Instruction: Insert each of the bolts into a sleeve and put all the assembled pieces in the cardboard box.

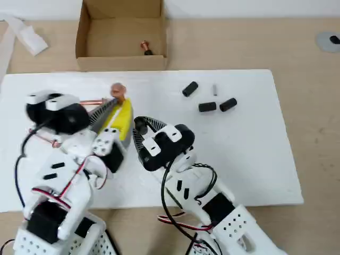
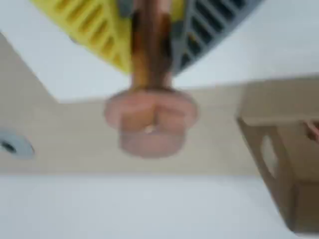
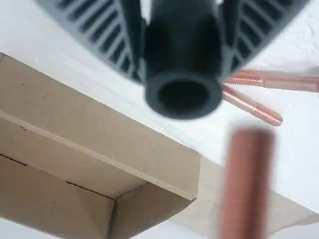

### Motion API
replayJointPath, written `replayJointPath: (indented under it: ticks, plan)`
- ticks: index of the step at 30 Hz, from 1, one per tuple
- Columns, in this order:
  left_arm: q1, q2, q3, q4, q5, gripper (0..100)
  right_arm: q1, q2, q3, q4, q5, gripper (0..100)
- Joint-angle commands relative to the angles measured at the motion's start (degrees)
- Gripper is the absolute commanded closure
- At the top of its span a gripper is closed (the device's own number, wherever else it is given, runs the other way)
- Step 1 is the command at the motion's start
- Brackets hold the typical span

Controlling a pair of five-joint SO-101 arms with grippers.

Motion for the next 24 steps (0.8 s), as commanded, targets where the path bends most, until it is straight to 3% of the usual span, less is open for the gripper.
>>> replayJointPath:
  ticks: [1,11,17,24]
  plan:
    - [1.14,-0.22,0.18,-1.76,0.26,99,1.10,-1.36,-0.48,-1.49,0.18,98.9]
    - [0.79,-0.04,0.44,-1.93,0.09,99,1.10,-1.36,-0.48,-1.49,0.18,98.9]
    - [0.79,0.13,5.01,-10.11,-0.18,99,1.10,-1.36,-0.48,-1.41,0.18,98.9]
    - [0.70,-0.22,7.30,-10.81,-0.26,99,1.10,-1.36,-0.48,-1.32,0.18,98.9]
